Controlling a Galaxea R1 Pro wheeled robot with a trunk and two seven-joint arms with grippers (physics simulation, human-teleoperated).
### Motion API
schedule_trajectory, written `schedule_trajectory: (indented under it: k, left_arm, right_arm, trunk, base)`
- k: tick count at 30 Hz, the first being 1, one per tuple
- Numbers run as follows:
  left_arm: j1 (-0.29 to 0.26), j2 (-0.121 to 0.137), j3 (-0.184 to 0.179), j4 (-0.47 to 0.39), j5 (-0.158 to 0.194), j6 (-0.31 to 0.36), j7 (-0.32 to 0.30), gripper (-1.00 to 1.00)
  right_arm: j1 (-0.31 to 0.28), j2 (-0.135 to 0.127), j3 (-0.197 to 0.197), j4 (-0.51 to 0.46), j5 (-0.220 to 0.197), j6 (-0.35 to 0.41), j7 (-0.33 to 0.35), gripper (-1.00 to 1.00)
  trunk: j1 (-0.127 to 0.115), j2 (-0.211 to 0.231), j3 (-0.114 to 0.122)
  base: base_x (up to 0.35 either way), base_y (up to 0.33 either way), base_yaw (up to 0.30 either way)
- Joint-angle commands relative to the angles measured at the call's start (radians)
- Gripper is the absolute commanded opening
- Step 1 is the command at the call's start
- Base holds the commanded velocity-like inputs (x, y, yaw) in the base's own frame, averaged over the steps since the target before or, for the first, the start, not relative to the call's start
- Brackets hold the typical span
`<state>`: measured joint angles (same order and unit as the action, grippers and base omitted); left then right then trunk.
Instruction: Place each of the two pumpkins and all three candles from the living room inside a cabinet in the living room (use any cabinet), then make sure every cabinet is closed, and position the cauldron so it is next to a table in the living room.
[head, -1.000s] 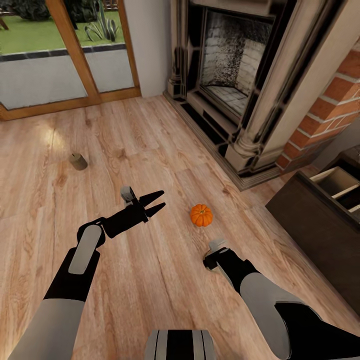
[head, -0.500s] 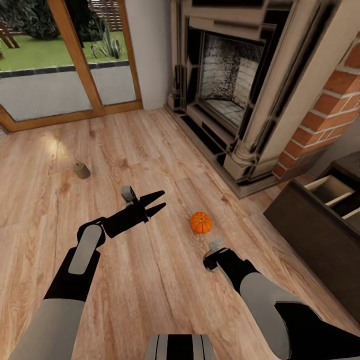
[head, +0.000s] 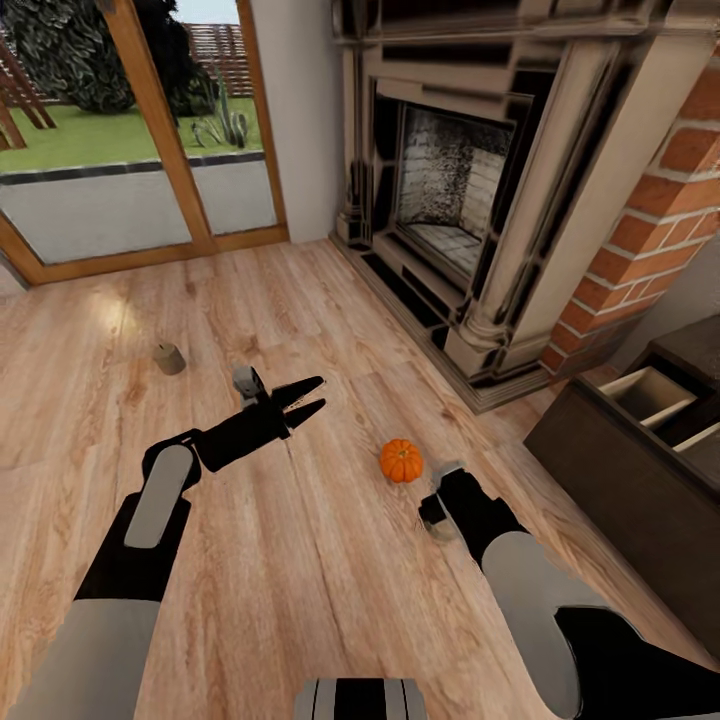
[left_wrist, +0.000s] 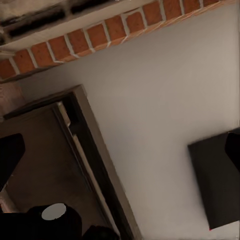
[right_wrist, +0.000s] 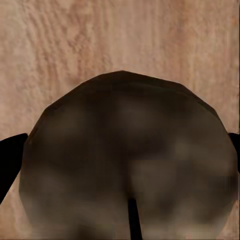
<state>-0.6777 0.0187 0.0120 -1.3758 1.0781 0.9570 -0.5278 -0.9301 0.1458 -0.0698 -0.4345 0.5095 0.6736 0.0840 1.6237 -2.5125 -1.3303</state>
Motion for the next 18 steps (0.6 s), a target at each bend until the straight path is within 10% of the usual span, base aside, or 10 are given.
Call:
schedule_trajectory:
  k: [1,7,18]
  left_arm:
    - [0.000,0.011,0.000,-0.013,-0.001,0.000,0.000,1.00]
    - [0.000,0.073,0.004,-0.051,0.000,0.004,-0.001,1.00]
    - [0.000,0.078,0.006,-0.051,0.000,0.004,0.000,1.00]
  right_arm:
    - [0.001,0.000,-0.001,-0.028,0.000,0.018,0.005,-1.00]
    - [0.002,0.001,-0.001,-0.074,0.001,0.050,0.025,-1.00]
    - [0.006,0.003,-0.001,-0.075,0.001,0.053,0.037,-1.00]
  trunk:
    - [0.000,0.000,0.004]
    - [-0.003,0.002,0.027]
    - [-0.008,0.004,0.070]
  base:
    - [0.000,0.000,0.000]
    - [0.000,0.000,0.020]
    - [0.000,0.000,0.274]
